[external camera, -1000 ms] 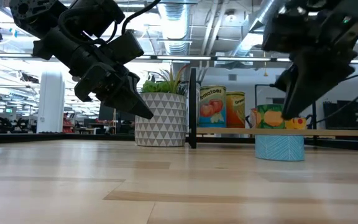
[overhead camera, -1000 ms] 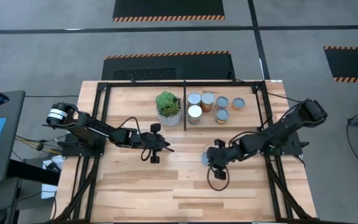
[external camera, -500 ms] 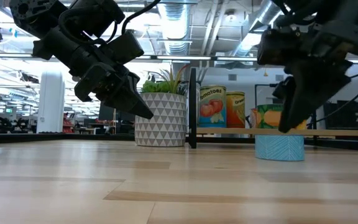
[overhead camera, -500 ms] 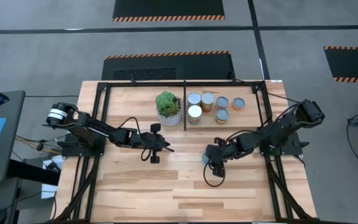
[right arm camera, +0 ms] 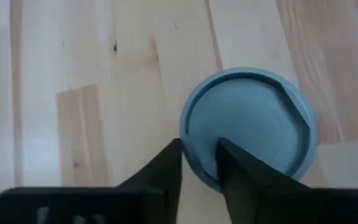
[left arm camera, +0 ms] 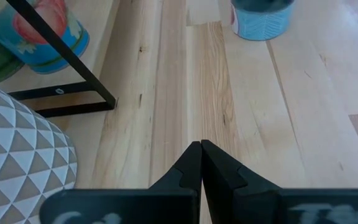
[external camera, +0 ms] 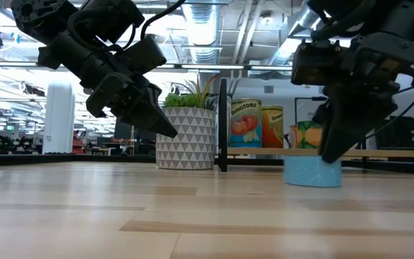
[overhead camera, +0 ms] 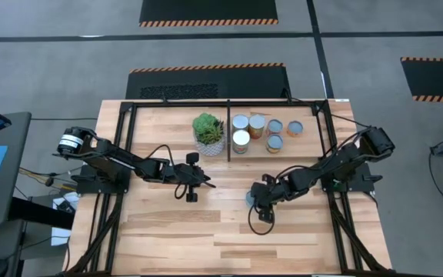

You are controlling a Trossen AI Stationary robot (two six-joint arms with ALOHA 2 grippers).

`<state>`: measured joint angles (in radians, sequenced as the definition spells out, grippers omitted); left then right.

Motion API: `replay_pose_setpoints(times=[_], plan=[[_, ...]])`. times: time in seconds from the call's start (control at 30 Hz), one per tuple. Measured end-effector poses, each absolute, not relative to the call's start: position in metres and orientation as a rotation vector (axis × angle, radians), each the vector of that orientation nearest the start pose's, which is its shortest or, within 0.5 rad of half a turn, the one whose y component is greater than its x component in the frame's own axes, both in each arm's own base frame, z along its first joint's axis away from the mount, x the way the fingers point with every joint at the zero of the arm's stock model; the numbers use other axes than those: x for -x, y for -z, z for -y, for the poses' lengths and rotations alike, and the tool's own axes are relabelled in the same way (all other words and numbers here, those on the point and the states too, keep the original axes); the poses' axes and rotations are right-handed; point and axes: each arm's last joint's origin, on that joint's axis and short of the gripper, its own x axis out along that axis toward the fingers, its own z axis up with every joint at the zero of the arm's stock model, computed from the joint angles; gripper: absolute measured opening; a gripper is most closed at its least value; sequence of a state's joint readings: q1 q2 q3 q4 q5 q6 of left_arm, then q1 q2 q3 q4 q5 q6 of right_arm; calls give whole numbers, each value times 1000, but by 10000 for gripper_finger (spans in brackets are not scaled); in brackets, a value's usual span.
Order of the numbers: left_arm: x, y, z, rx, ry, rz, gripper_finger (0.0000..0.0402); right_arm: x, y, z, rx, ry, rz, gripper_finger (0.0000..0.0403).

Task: Pick and place cans onto a shelf
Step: Put the canned tuna on the shelf

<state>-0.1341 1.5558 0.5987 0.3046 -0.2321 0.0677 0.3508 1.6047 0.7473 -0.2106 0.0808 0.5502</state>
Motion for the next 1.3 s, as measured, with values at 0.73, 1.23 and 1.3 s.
replay_pose_setpoints(times=[0.73,1.23,1.3], plan=[[-280,-143,31,-178,-75,-656,0,-262,-227,-90,-123,273,-1094,5],[-279,-142,31,-158,-82,-665,0,-170,-231,-73,-256,609,-1175,4],[-279,-142,31,-158,-82,-665,0,-162,-224,-65,-266,651,-1162,6]])
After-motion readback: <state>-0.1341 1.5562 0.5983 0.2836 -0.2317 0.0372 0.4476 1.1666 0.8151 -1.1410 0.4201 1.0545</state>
